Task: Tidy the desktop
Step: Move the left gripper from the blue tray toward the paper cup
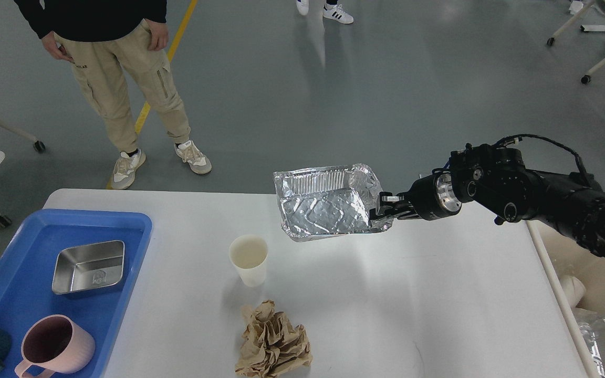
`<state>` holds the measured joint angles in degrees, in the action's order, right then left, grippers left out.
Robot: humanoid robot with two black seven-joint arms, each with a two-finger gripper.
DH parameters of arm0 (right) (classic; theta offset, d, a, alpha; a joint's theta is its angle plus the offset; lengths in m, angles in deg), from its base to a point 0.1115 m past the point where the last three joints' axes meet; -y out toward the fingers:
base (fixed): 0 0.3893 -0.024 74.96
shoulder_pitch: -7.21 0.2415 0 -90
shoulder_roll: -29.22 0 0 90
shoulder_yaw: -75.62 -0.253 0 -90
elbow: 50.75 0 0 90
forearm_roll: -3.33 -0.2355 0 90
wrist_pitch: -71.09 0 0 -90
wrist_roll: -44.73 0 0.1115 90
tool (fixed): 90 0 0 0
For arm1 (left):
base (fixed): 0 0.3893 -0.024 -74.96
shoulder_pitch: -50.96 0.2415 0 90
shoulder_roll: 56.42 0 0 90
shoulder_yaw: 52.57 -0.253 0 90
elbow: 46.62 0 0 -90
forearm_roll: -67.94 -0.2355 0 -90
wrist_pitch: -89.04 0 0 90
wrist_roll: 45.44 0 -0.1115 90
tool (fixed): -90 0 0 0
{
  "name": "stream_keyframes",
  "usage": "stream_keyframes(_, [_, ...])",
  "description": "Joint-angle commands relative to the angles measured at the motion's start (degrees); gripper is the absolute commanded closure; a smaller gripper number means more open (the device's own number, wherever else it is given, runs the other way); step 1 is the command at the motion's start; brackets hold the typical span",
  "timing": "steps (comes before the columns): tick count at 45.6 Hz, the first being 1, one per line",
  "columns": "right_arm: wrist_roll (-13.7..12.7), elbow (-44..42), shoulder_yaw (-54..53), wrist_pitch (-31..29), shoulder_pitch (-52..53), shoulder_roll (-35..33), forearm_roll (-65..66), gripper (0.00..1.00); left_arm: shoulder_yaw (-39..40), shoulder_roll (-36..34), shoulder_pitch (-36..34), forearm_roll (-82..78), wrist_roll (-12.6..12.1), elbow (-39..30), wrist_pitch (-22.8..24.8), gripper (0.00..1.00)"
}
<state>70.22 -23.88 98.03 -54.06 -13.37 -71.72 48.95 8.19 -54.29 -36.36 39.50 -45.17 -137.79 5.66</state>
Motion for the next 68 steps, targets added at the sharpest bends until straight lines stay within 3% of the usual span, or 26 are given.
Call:
stream_keyframes(1, [0.00, 0.12, -0.18, 0.44, -0.17, 0.66, 0.00, 1.00, -0.91, -1.08, -0.14, 0.14, 0.43, 0.02, 0.42, 0.02])
stream_keyframes(4, [0.00, 0.12, -0.18, 0.53, -0.08, 0.92, 0.00, 1.00, -1.09, -0.90, -0.14, 0.14, 1.92, 0.29, 0.42, 0.02])
stream_keyframes(8, [-0.09, 0.12, -0.18, 0.53, 0.01, 1.18, 0.00, 1.00, -2.75, -0.11, -0.05, 0.05, 6.22, 0.73, 0.77, 0.02])
stream_keyframes(10, [-0.09, 0.12, -0.26, 0.53, 0.09, 1.10, 0.00, 1.00, -3.28, -0.11, -0.14, 0.05, 7.20, 0.90, 1.03, 0.02])
stream_keyframes(27, [-0.09, 2.32, -0.09, 0.44, 0.45, -0.49, 0.00, 1.00, -3.64, 0.94, -1.19, -2.40, 6.85, 2.92, 2.35, 0.02])
stream_keyframes(40, [0.00, 2.58, 0.00, 0.44, 0.36, -2.24, 0.00, 1.00, -3.64, 9.99, -5.14, -29.02, 6.85, 6.53, 7.18, 0.02])
stream_keyframes(56, [-0.09, 3.55, 0.00, 0.35, 0.62, -2.86, 0.00, 1.00, -5.30, 22.47, -21.39, -51.36, 7.02, 11.62, 19.04, 0.02])
stream_keyframes(68, [-0.09, 3.63, 0.00, 0.35, 0.89, -2.86, 0.00, 1.00, -14.70, 28.45, -35.63, -58.49, 6.76, 13.73, 24.06, 0.02])
